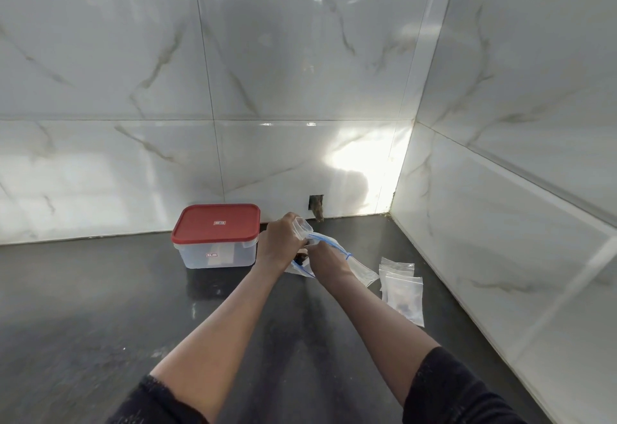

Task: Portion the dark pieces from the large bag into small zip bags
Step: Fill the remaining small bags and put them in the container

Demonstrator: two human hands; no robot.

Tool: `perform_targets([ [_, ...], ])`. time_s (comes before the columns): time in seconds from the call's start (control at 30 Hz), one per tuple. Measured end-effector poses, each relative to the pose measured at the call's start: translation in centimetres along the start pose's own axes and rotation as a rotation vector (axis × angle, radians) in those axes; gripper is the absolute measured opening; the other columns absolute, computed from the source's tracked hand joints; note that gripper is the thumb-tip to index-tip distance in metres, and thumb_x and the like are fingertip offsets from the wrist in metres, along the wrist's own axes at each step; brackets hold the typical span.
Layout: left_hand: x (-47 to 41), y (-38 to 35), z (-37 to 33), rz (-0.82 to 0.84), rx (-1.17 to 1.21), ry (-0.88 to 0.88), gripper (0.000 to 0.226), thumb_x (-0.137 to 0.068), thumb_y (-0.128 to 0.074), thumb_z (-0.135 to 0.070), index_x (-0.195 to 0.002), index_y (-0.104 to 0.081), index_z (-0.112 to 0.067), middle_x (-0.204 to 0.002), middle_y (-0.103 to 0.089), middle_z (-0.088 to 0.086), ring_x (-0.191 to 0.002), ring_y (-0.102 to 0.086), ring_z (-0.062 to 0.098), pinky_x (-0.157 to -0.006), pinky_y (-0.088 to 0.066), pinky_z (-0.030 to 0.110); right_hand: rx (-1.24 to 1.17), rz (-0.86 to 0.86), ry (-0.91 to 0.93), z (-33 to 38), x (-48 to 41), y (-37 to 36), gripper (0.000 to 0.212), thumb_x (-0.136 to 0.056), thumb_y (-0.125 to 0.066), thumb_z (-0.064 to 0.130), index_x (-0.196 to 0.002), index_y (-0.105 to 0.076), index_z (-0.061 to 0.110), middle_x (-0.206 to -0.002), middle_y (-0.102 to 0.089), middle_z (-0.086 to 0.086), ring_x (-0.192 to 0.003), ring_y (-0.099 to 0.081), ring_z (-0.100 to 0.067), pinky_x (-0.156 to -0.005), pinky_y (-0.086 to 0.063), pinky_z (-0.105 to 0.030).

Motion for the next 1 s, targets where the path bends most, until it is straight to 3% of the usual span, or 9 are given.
perform_targets([
  [0.17,0.1,-0.5,-0.1,0.004,-0.003,0.009,0.038,-0.077,-0.068,-0.025,-0.114,-0.060,-0.017,-0.102,-0.070,0.009,-0.100,-0.063,0.031,-0.085,-0.049,0.037,-0.047,-0.069,-0.037,-0.4,1.0,0.6,0.036,-0.093,-0.039,-0.006,-0.122,-0.059,0.002,-0.121,-0.061,-0.016,-0.113,-0.060,-0.032,-0.089,-0.048,-0.036],
  [0.43,0.5,-0.8,0.4,0.006,-0.009,0.005,0.038,-0.081,-0.064,-0.024,-0.117,-0.058,-0.014,-0.107,-0.069,0.009,-0.106,-0.060,0.031,-0.085,-0.047,0.035,-0.401,-0.170,-0.283,-1.0,1.6,0.1,0.039,-0.086,-0.036,-0.007,-0.109,-0.067,0.000,-0.113,-0.064,-0.020,-0.105,-0.061,-0.034,-0.085,-0.048,-0.034],
  [0.77,0.5,-1.1,0.2,0.037,-0.055,-0.007,0.039,-0.080,-0.064,-0.022,-0.118,-0.057,-0.014,-0.109,-0.069,0.010,-0.108,-0.059,0.031,-0.088,-0.046,0.036,-0.762,-0.164,-0.594,-1.5,1.3,-1.2,0.029,-0.097,-0.041,0.006,-0.118,-0.059,-0.003,-0.123,-0.060,-0.018,-0.114,-0.058,-0.031,-0.089,-0.046,-0.031],
  [1.0,-0.1,-1.3,0.0,0.037,-0.056,-0.021,0.040,-0.080,-0.066,-0.023,-0.117,-0.056,-0.012,-0.108,-0.068,0.010,-0.107,-0.060,0.031,-0.088,-0.047,0.037,-0.853,-0.151,-0.702,-1.8,1.0,-1.5,0.030,-0.095,-0.045,0.004,-0.121,-0.055,-0.003,-0.126,-0.059,-0.017,-0.118,-0.056,-0.028,-0.092,-0.046,-0.029],
])
Point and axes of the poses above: each hand's wrist, its own x-axis away from the middle knuckle, its own y-axis out of the back of the hand, z = x × y, the point moved 4 cm from there along -x, towards the middle knuckle
